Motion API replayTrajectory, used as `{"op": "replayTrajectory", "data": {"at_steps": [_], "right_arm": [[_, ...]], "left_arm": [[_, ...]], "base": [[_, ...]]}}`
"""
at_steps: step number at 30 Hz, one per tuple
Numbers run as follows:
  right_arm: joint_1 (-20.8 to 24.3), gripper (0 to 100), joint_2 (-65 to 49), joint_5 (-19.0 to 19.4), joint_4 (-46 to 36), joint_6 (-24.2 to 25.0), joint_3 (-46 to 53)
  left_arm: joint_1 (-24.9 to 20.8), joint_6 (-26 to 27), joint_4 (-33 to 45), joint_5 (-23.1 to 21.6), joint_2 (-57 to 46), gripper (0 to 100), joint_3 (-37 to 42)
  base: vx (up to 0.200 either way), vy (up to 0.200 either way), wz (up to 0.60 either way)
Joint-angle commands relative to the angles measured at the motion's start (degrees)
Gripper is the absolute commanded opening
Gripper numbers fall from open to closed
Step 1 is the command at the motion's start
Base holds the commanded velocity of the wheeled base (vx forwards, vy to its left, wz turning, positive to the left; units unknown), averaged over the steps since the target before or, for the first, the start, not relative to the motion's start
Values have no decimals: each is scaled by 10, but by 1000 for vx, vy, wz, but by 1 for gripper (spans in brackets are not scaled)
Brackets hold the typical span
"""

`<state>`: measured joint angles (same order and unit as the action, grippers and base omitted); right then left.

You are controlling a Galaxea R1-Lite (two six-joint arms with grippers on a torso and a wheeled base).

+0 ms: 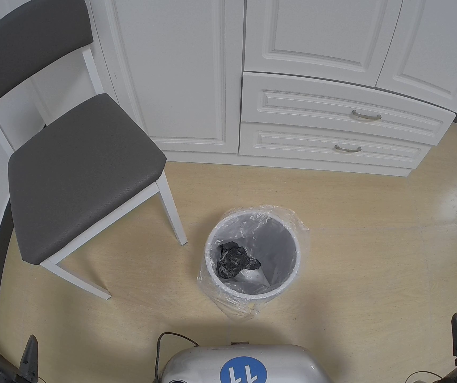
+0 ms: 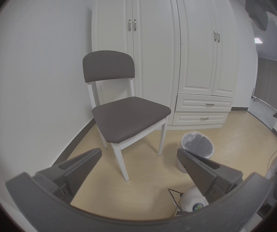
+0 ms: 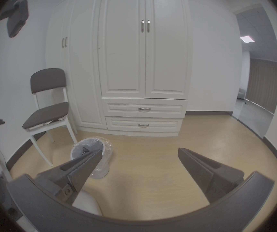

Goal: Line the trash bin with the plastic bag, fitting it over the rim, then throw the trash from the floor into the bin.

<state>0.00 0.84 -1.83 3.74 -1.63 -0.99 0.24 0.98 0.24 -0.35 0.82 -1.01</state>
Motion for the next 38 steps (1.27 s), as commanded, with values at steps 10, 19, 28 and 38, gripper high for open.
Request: {"op": "replayTrajectory", "data": {"at_steps": [10, 19, 28, 38], "right_arm": [[0, 100, -8, 30, -59, -2, 4], [1, 100, -8, 28, -38, 5, 9], [1, 100, -8, 26, -37, 11, 10], [1, 100, -8, 26, -37, 13, 9]], "left_arm": [[0, 0, 0, 0, -8, 100, 10], [0, -4, 0, 2, -8, 100, 10], [0, -8, -1, 3, -8, 100, 10], [0, -4, -1, 3, -8, 100, 10]], "base": [[0, 0, 0], [0, 0, 0], [0, 0, 0], [0, 0, 0]]}}
